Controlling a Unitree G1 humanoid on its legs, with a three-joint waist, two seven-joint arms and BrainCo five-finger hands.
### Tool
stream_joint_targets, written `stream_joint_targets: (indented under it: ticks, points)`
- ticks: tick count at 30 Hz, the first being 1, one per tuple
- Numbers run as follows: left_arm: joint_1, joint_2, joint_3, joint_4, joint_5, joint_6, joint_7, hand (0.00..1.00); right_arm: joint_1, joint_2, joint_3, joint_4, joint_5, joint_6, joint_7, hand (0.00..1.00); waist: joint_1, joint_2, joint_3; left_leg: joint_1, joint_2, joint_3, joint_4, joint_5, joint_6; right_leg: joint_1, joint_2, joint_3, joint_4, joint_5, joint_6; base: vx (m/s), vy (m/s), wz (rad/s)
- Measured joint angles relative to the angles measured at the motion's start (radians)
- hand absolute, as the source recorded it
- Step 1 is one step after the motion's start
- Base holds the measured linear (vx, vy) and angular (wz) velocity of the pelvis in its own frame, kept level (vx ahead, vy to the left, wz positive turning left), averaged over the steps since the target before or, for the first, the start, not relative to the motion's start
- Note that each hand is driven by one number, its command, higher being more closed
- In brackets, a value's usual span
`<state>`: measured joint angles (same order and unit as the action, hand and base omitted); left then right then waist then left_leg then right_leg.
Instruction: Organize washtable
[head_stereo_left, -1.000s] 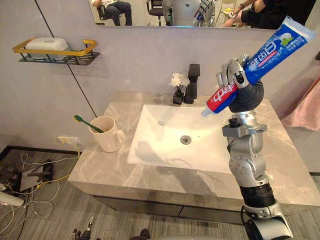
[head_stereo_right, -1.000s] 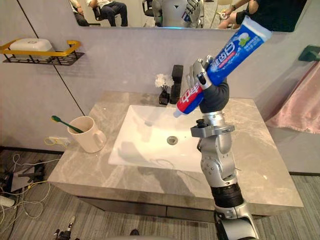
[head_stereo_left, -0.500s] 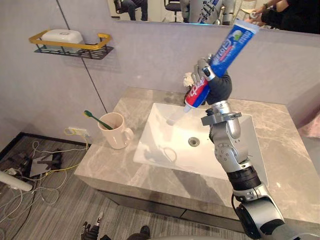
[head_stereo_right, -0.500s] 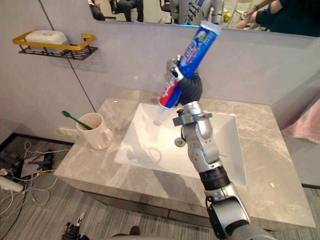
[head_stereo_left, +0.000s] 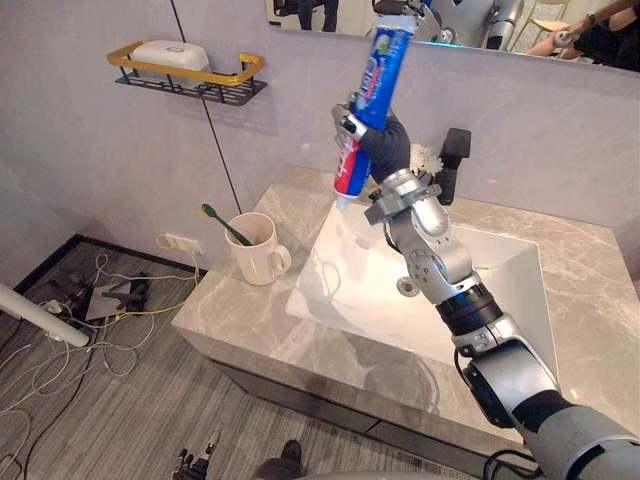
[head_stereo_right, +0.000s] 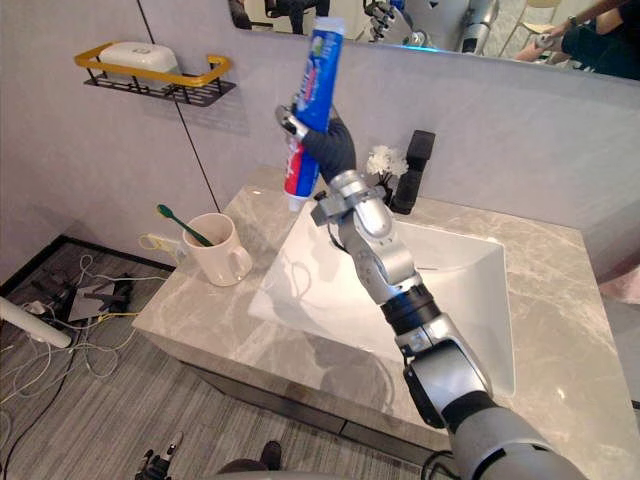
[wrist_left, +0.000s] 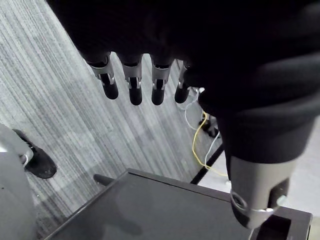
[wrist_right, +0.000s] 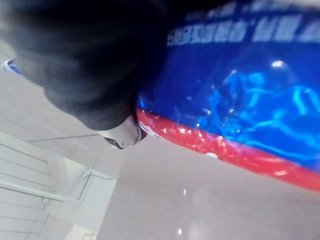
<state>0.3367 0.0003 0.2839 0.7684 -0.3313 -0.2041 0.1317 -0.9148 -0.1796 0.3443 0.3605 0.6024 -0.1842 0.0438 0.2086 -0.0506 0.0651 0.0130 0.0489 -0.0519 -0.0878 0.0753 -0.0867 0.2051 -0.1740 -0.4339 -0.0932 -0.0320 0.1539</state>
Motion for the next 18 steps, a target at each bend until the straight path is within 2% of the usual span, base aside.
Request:
stream_joint_targets:
  ticks: [5, 12, 15, 18]
  points:
    - [-0.001, 0.005, -0.021, 0.018, 0.013, 0.000, -0.012, 0.00, -0.040, 0.016, 0.021, 0.053, -0.016, 0.007, -0.001, 1.00, 0.025, 0.001, 0.003, -0.012, -0.001, -0.020, 0.001, 0.001, -0.002, 0.001, 0.003, -0.020, 0.001, -0.006, 0.001, 0.01, -0.024, 0.13]
    - [0.005, 0.015, -0.060, 0.037, 0.029, 0.001, -0.024, 0.00, -0.110, 0.056, 0.060, 0.098, -0.046, 0.011, -0.003, 1.00, 0.032, 0.000, 0.023, -0.031, -0.002, -0.058, 0.005, 0.004, -0.006, 0.007, 0.012, -0.060, 0.002, -0.018, -0.004, 0.01, -0.032, 0.15]
    - [0.004, 0.022, -0.085, 0.038, 0.029, 0.001, -0.024, 0.00, -0.110, 0.057, 0.060, 0.104, -0.066, 0.011, -0.023, 1.00, 0.056, 0.002, 0.029, -0.046, 0.000, -0.075, 0.015, 0.004, -0.007, 0.008, 0.016, -0.080, 0.002, -0.023, -0.004, 0.01, -0.041, 0.21]
    - [0.005, 0.022, -0.089, 0.043, 0.030, 0.001, -0.024, 0.00, -0.110, 0.070, 0.060, 0.119, -0.087, 0.011, -0.028, 1.00, 0.065, 0.006, 0.032, -0.051, 0.000, -0.086, 0.018, 0.004, -0.008, 0.011, 0.019, -0.092, 0.002, -0.025, -0.004, 0.01, -0.040, 0.14]
